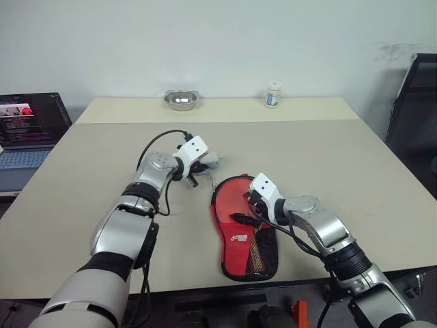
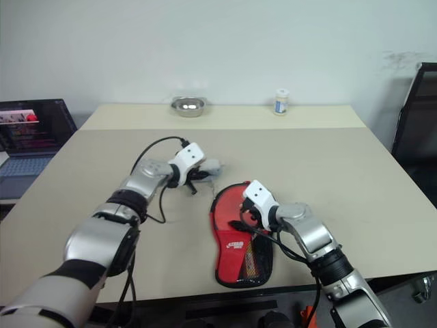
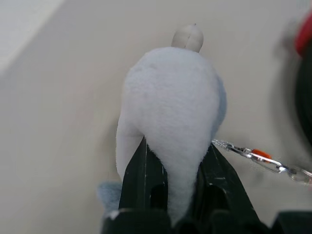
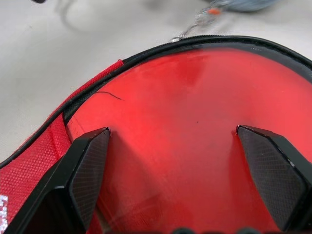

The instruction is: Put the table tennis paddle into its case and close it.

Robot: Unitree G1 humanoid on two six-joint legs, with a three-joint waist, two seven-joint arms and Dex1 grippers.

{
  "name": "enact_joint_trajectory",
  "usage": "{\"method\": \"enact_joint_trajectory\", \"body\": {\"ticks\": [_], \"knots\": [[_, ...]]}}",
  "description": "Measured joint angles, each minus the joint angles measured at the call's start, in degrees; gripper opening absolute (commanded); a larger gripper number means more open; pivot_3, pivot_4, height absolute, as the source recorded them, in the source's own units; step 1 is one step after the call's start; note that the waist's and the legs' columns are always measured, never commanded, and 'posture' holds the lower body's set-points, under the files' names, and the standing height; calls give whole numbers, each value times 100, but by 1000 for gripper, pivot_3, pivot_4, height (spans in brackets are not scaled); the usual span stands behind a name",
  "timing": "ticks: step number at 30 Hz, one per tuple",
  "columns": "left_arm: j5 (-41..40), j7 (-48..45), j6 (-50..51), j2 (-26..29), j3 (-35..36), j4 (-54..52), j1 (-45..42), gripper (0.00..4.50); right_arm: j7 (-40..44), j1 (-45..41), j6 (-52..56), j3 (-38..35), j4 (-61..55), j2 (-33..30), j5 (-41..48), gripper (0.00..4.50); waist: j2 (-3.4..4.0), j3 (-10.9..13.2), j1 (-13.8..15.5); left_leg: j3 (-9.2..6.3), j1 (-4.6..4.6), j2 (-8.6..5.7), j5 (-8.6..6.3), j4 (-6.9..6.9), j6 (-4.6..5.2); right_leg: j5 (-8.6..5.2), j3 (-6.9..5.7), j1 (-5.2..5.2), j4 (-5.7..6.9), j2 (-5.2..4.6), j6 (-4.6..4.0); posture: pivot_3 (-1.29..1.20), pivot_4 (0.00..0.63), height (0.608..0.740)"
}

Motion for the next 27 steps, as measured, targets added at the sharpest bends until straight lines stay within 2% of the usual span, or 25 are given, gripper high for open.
{"method": "enact_joint_trajectory", "body": {"ticks": [7,12,21,27], "knots": [[825,1692,-117,-871,-420,500,-556,235,108,-82,-3,96,111,7,-70,4500,0,-1,-20,3,6,-1,0,-2,0,0,3,-1,5,1,0,0,150,740],[937,2292,-101,-1531,-384,675,-766,234,89,-27,-3,99,46,1,-122,4500,0,-2,-16,6,6,-4,0,-2,-1,0,5,0,3,0,1,0,150,740],[917,2232,-122,-2571,-340,707,-930,234,-34,137,83,101,-190,60,-167,4500,20,-13,-15,5,4,-8,-1,-10,-1,0,4,-1,-7,0,1,0,150,740],[864,1902,-224,-2750,-190,707,-930,234,-42,243,86,99,-288,65,-168,4500,51,-33,-14,2,4,-11,-1,-11,-1,-1,5,0,-9,0,2,0,150,740]]}}
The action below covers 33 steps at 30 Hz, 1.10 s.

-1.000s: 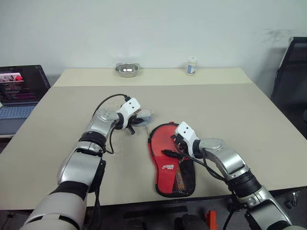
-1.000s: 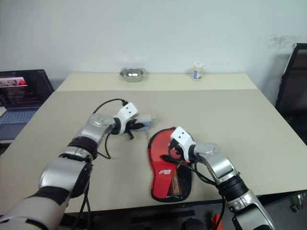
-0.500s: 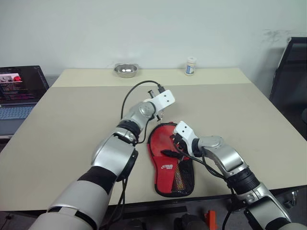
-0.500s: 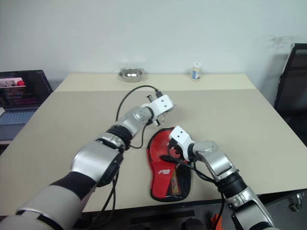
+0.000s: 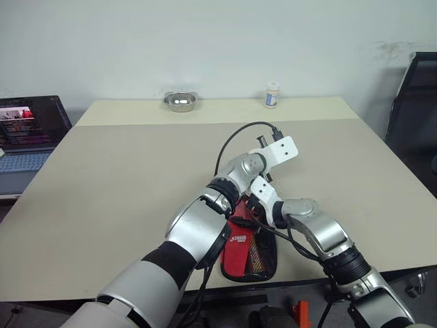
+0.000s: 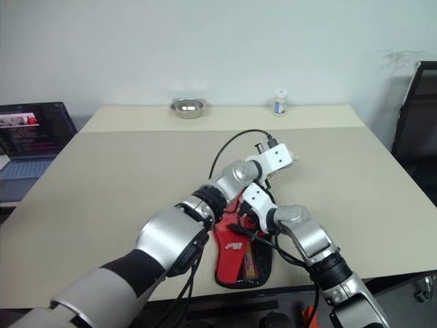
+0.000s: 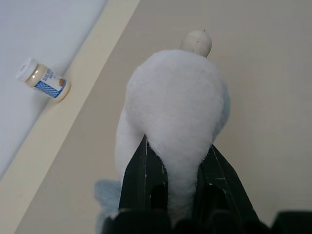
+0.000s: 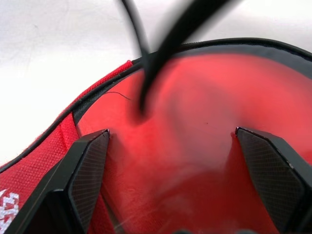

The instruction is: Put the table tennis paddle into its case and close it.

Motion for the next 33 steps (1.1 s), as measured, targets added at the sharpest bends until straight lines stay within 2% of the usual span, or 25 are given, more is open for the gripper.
{"method": "enact_joint_trajectory", "body": {"ticks": [7,11,17,27,33], "knots": [[-48,-650,-12,-42,71,-5,14,234,2,19,-12,3,-3,91,-47,4500,38,-41,-7,0,3,-1,-1,-3,0,-1,0,2,-4,1,0,0,150,740],[-47,-872,-80,-22,69,-19,52,1494,20,23,-17,21,-2,108,-58,4500,45,-52,-14,0,5,-1,-1,-3,0,-1,2,3,-3,1,0,0,150,740],[-12,-976,-259,36,46,-58,92,3677,53,-14,-36,44,40,127,-112,4500,46,-56,-20,0,6,0,-1,-4,1,-1,3,3,-3,2,0,0,150,740],[40,-852,-623,287,18,-79,135,3677,136,-218,-61,132,301,217,-159,4500,46,-56,-53,-2,22,10,-1,-6,1,-1,12,4,4,12,0,0,150,740],[-521,-1013,-909,705,566,-424,57,3677,117,-234,2,81,277,216,-148,4500,45,-54,-44,0,18,14,-1,-11,0,-1,11,2,2,17,0,0,150,740]]}}
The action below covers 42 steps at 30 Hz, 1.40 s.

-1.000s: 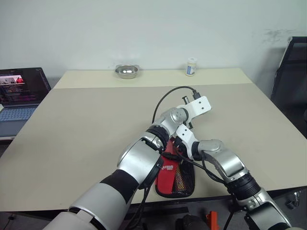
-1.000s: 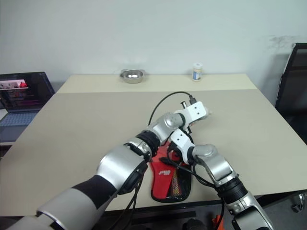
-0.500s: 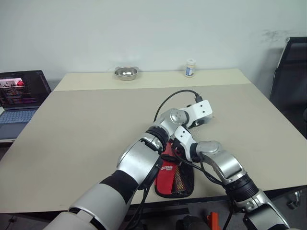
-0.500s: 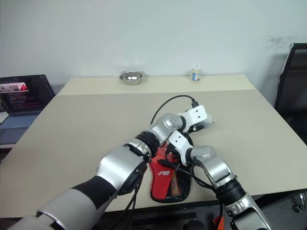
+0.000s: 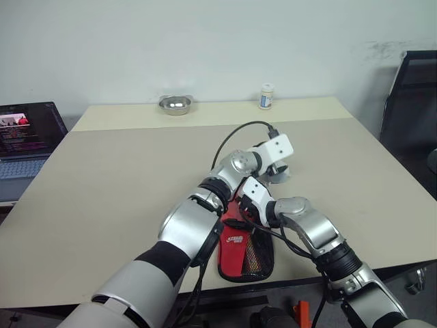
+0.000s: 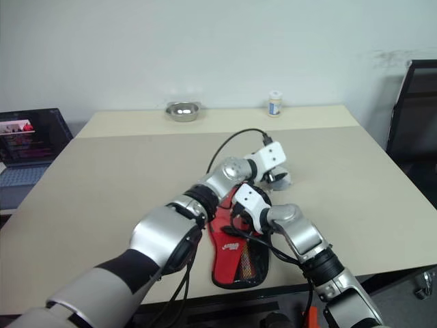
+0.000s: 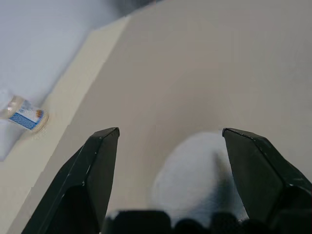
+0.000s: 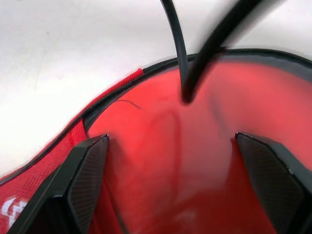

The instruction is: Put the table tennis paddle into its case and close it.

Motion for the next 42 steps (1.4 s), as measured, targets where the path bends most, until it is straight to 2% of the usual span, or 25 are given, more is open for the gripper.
{"method": "enact_joint_trajectory", "body": {"ticks": [4,8,10,14,18,21,25,31,35,42], "knots": [[-357,-401,-171,708,277,-470,-22,3677,-56,253,565,-227,-735,-227,173,4500,1,0,8,-1,-3,1,-2,0,-4,0,2,-1,-4,-1,0,0,150,740],[-888,-1174,6,1367,608,-1013,428,3677,-39,557,1487,-551,-1713,-631,514,4500,2,2,10,-1,-37,3,-3,2,-7,0,0,-30,-4,-1,-1,0,150,740],[-1409,-2056,323,1576,785,-1686,971,3677,24,680,1942,-775,-2290,-851,809,4500,8,8,10,-1,-58,4,-3,4,-8,0,-3,-47,-4,-1,-2,0,150,740],[-2439,-3684,1615,1879,737,-3895,2517,3677,296,707,2632,-1481,-3339,-1314,1613,4500,11,21,8,-11,-67,9,-4,8,-12,-1,0,-52,-5,-1,-4,0,150,740],[-2664,-4008,2548,2171,429,-5477,3529,3677,425,660,2958,-2186,-3635,-1848,2186,4500,6,26,22,-14,-58,4,-5,12,-11,-1,0,-44,-8,-3,-3,0,150,740],[-2653,-3883,2782,2162,207,-6017,3816,3677,391,471,2927,-2388,-3541,-2031,2323,4500,6,25,39,-14,-43,0,-5,17,-10,0,-1,-29,-5,-4,-3,0,150,740],[-2404,-3695,2501,1941,-298,-6180,4293,3677,58,-65,2270,-2445,-2378,-2217,1951,4500,4,27,34,-7,-26,-2,-6,13,-9,0,11,-18,-7,-5,-3,0,150,740],[-2108,-3429,1852,1773,-570,-5308,4289,3677,-87,-825,1037,-1951,-606,-2178,1261,4500,4,27,13,-5,-43,9,-9,4,0,-3,11,-36,-11,19,-9,0,150,740],[-2016,-3317,1373,1743,-590,-4699,4117,3677,-91,-1441,284,-1752,894,-1801,942,4500,6,28,23,0,-43,10,-9,7,0,-2,11,-36,-8,20,-10,0,150,740],[-2018,-3291,1207,1688,-599,-4570,4092,3677,17,-2108,-565,-1563,2852,-1148,600,4500,8,26,23,3,-45,10,-9,8,0,-1,11,-36,-8,16,-10,0,150,740]]}}
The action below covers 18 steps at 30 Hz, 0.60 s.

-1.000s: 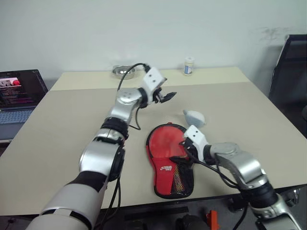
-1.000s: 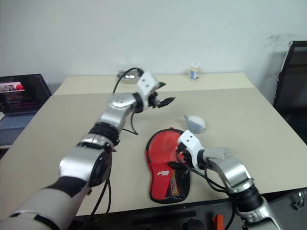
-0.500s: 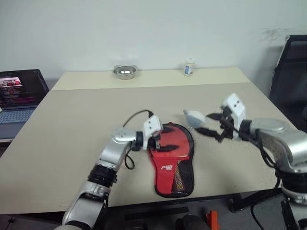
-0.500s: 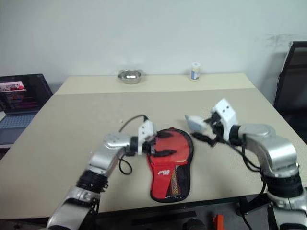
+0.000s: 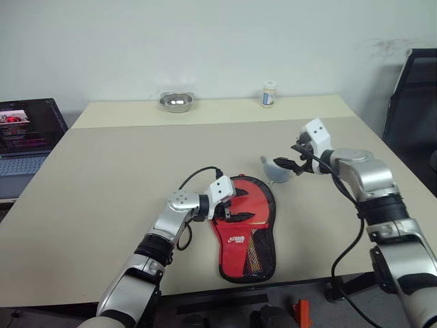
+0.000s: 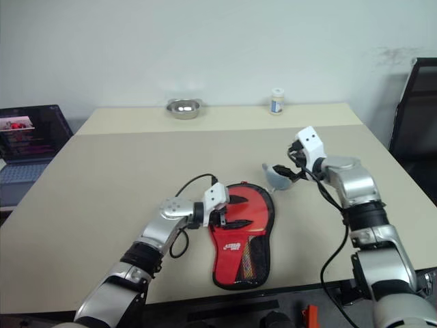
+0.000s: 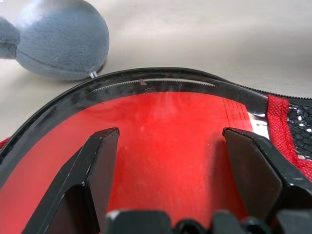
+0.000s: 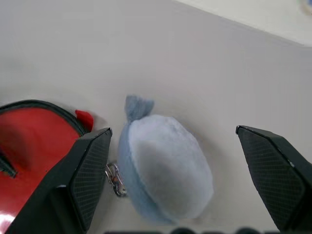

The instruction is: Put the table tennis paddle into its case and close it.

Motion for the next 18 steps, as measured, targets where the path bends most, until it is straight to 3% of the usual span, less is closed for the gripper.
{"method": "enact_joint_trajectory", "body": {"ticks": [10,13,18], "knots": [[-1,60,46,-35,-20,-131,124,3677,71,-424,-746,135,1480,472,-475,4500,5,-3,0,-1,6,1,0,0,0,0,2,2,4,-2,0,0,150,740],[0,61,50,-39,-25,-125,125,3725,-161,-496,-1055,149,1771,545,-707,3898,6,-4,-1,-1,8,1,0,0,0,0,2,3,7,-2,-1,0,150,740],[4,60,-107,-66,-27,26,107,3725,-477,-538,-1393,156,2039,558,-1033,2225,15,-10,1,-1,12,0,0,0,0,0,4,7,6,-4,0,0,150,740]]}}
